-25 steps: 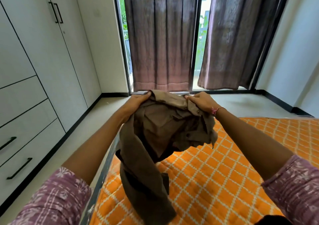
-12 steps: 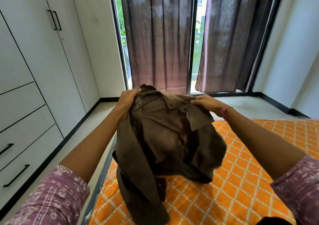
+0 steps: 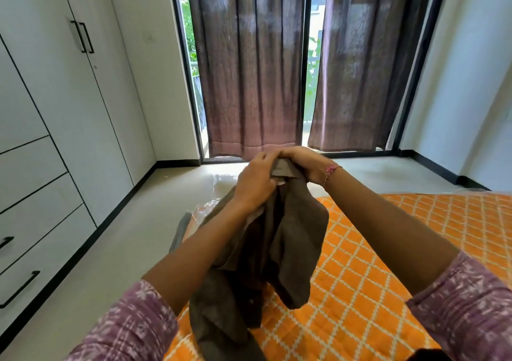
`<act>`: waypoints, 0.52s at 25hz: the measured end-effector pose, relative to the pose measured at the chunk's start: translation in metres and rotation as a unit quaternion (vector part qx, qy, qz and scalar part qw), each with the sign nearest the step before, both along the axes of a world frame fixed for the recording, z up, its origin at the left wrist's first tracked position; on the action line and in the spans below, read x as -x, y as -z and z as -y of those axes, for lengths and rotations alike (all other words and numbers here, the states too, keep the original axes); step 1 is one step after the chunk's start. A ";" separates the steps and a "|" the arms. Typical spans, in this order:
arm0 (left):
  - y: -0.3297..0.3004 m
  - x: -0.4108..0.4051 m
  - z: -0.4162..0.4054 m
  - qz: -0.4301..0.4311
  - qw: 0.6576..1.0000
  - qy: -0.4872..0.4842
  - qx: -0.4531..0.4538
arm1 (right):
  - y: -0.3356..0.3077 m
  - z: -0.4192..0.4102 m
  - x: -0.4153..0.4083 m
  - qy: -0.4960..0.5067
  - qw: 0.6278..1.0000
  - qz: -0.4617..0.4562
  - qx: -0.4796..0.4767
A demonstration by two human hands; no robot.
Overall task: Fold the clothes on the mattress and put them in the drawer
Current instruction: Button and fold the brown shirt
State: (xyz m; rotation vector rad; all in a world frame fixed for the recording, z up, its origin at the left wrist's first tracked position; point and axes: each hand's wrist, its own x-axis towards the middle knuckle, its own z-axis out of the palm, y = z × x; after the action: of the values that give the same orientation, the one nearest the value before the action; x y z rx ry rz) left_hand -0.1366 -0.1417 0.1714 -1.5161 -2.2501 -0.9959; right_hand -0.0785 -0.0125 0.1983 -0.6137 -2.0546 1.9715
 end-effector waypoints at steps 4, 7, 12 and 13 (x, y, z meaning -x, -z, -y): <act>-0.023 0.025 0.001 0.132 0.986 -0.076 -0.070 | 0.015 -0.008 -0.022 -0.104 0.994 0.023 -0.035; -0.034 0.035 -0.003 0.191 0.970 -0.130 -0.081 | 0.023 0.004 -0.022 -0.155 0.962 0.099 -0.204; -0.046 0.044 -0.003 0.179 0.954 -0.211 -0.115 | 0.053 0.048 -0.013 -0.083 0.977 -0.018 -0.195; -0.047 0.045 -0.004 0.178 0.953 -0.210 -0.127 | 0.063 0.053 -0.009 -0.050 0.966 -0.015 -0.254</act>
State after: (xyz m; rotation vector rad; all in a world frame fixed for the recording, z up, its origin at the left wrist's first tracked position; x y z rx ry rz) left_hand -0.1812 -0.1380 0.2181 -0.7498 -2.4097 -1.4325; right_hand -0.0691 -0.0651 0.1350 -0.3698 -2.4738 1.3870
